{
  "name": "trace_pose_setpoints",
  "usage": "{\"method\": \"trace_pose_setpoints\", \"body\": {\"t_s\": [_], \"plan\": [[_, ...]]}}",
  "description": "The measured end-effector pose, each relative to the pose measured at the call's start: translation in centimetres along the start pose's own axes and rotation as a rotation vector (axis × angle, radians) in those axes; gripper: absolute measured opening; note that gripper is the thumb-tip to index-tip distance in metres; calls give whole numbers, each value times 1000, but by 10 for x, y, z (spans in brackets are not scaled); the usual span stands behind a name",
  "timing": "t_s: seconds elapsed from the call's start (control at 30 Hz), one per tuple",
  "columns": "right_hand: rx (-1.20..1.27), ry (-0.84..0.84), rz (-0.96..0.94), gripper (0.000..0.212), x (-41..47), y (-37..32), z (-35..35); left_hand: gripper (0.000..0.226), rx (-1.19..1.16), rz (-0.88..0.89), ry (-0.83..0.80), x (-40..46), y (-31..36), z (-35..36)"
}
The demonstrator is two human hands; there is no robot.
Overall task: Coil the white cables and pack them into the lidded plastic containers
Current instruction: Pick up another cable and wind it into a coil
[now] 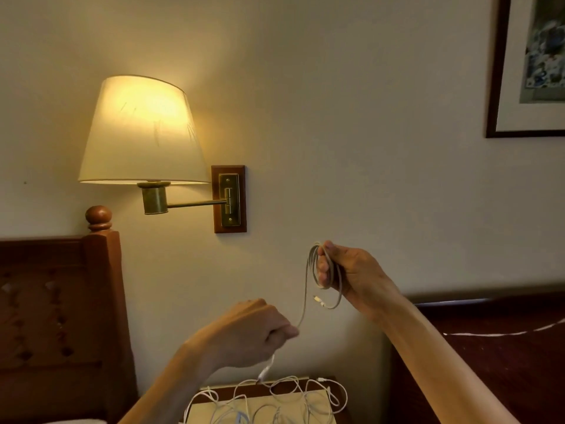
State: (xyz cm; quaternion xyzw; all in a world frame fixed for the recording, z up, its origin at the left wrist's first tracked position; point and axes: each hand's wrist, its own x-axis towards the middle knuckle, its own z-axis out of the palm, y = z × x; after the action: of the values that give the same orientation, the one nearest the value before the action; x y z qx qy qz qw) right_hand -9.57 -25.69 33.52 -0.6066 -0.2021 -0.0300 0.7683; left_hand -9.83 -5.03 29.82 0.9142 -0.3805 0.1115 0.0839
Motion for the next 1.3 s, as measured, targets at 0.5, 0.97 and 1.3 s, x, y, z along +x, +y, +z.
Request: {"method": "trace_pose_setpoints", "body": {"t_s": [0.5, 0.97, 1.3], "plan": [[-573, -124, -93, 34, -12, 19, 17, 45, 259, 231, 620, 17, -3, -37], [173, -208, 202, 36, -13, 15, 2, 40, -263, 106, 703, 14, -63, 7], [363, -141, 250, 27, -9, 15, -16, 27, -330, -106, 709, -21, -118, 57]]}}
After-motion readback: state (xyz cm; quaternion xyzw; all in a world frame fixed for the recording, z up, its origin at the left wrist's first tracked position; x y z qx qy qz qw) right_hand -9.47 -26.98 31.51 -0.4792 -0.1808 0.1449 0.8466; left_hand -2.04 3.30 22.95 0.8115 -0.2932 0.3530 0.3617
